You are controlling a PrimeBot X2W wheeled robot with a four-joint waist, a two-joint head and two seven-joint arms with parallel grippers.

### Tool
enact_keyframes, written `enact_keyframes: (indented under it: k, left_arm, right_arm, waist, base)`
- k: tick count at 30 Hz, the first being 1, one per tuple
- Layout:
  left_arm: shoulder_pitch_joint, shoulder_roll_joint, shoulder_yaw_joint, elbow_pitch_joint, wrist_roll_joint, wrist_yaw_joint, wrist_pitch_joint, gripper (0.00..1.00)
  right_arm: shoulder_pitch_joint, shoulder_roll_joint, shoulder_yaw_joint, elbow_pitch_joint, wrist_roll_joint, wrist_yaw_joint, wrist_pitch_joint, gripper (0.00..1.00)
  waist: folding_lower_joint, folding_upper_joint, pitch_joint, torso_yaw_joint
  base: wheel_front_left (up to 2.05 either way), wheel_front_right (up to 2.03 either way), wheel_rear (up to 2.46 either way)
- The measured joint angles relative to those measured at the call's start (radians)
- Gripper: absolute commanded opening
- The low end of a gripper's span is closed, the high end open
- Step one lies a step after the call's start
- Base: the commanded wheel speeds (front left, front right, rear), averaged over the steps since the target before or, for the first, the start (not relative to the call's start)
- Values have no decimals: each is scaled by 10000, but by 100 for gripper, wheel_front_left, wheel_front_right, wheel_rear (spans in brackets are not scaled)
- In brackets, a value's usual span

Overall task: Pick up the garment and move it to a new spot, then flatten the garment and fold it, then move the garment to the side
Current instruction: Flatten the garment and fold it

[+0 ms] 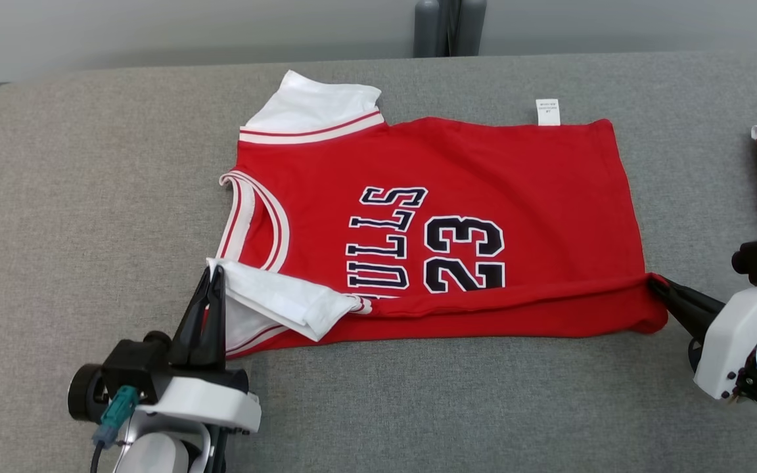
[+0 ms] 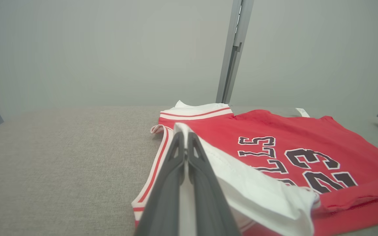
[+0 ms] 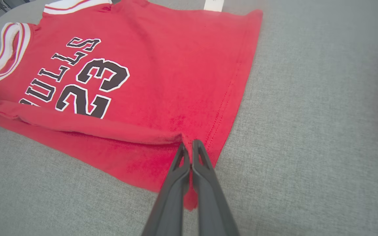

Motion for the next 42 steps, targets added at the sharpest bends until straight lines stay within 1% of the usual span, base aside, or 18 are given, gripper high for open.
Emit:
enact_keyframes:
  k: [7, 12, 14, 24, 32, 33, 34, 35, 36, 37, 42]
  left_arm:
    - [-795, -84, 123, 430, -104, 31, 0, 0]
    - [-1231, -109, 217, 823, -138, 161, 0, 0]
    - [-1361, -109, 259, 940, -77, 236, 0, 0]
    - [-1827, -127, 351, 1312, 25, 278, 0, 0]
    - [-2131, -134, 426, 1875, 184, 314, 0, 0]
    - [-2181, -138, 435, 1946, 186, 322, 0, 0]
    - [-2197, -136, 453, 2011, 221, 343, 0, 0]
    - [-2202, -138, 466, 2084, 280, 408, 0, 30]
    - [-2215, -138, 481, 2155, 288, 445, 0, 77]
    - [-2239, -146, 522, 2178, 288, 516, 0, 100]
    - [-2374, -144, 558, 2251, 249, 594, 0, 100]
  right_arm:
    - [-523, 113, 232, 301, 29, 0, -69, 0]
    - [-822, 182, 416, 579, 127, 0, -178, 0]
    - [-960, 244, 510, 663, 130, 2, -247, 0]
    - [-1409, 351, 963, 1197, 240, 2, -623, 0]
    - [-1797, 399, 1417, 1574, 378, 2, -782, 0]
    - [-1846, 431, 1430, 1668, 391, 2, -851, 20]
    - [-1917, 458, 1432, 1779, 384, 2, -970, 100]
    - [-1992, 481, 1450, 1860, 364, 2, -1035, 100]
    - [-2051, 516, 1475, 1925, 326, 2, -1147, 100]
    - [-2104, 554, 1496, 1981, 299, 2, -1243, 100]
    - [-2285, 642, 1726, 2220, 286, 2, -1609, 100]
  waist:
    - [0, 0, 372, 1]
    - [0, 0, 581, -58]
    - [0, 0, 654, -119]
    - [0, 0, 945, -270]
    - [0, 0, 1177, -315]
    - [0, 0, 1201, -314]
    - [0, 0, 1224, -311]
    - [0, 0, 1245, -310]
    - [0, 0, 1263, -312]
    - [0, 0, 1282, -315]
    - [0, 0, 1276, -316]
  base:
    - [0, 0, 0]
    - [0, 0, 0]
    - [0, 0, 0]
    - [0, 0, 0]
    - [0, 0, 0]
    - [0, 0, 0]
    - [0, 0, 0]
    - [0, 0, 0]
    - [0, 0, 0]
    - [0, 0, 0]
    - [0, 0, 0]
